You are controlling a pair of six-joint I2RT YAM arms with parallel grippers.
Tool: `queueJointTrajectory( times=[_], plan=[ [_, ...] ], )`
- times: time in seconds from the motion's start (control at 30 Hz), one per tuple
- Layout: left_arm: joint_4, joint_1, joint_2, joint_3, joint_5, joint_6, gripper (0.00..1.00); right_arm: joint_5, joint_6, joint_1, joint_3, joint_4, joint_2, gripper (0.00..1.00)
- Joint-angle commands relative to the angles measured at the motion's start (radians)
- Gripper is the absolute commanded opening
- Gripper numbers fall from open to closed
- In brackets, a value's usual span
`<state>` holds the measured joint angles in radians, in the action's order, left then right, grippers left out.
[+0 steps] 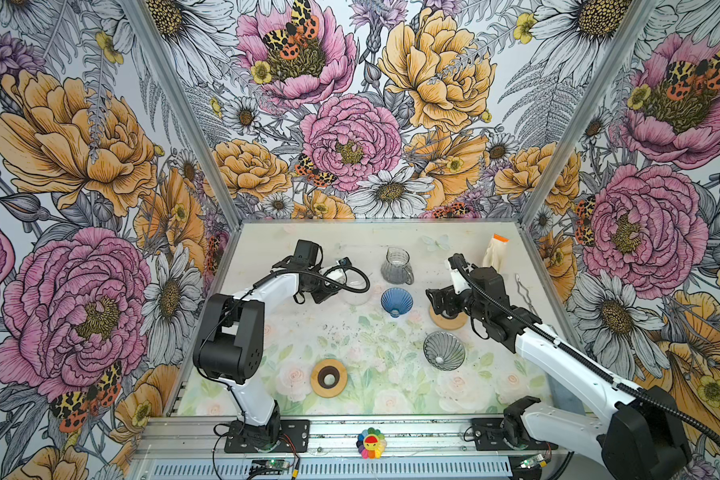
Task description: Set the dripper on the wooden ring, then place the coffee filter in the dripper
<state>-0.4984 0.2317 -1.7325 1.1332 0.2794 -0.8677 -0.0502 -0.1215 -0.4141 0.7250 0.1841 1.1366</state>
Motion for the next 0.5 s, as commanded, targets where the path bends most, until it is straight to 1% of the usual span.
queueJointTrajectory(
  times=[0.0, 0.1, 0.2, 0.23, 0.47],
  plan=[
    [-0.004, 0.006, 0.017, -0.016, 0.003, 0.001, 0.37, 0.021, 0.019, -0.009, 0.037, -0.006, 0.009, 1.0],
    [-0.005, 0.008, 0.022, -0.022, -0.012, -0.003, 0.37, 0.021, 0.019, -0.011, 0.038, -0.006, 0.009, 0.99],
    [-0.005, 0.01, 0.025, -0.026, -0.015, 0.003, 0.34, 0.022, 0.019, -0.011, 0.036, -0.007, 0.012, 1.0],
    [-0.005, 0.01, 0.024, -0.026, -0.014, 0.005, 0.31, 0.025, 0.021, -0.013, 0.036, -0.006, 0.012, 1.0],
    [-0.005, 0.013, 0.025, -0.03, -0.022, 0.016, 0.27, 0.043, 0.037, -0.012, 0.031, -0.006, 0.008, 0.99]
  ],
)
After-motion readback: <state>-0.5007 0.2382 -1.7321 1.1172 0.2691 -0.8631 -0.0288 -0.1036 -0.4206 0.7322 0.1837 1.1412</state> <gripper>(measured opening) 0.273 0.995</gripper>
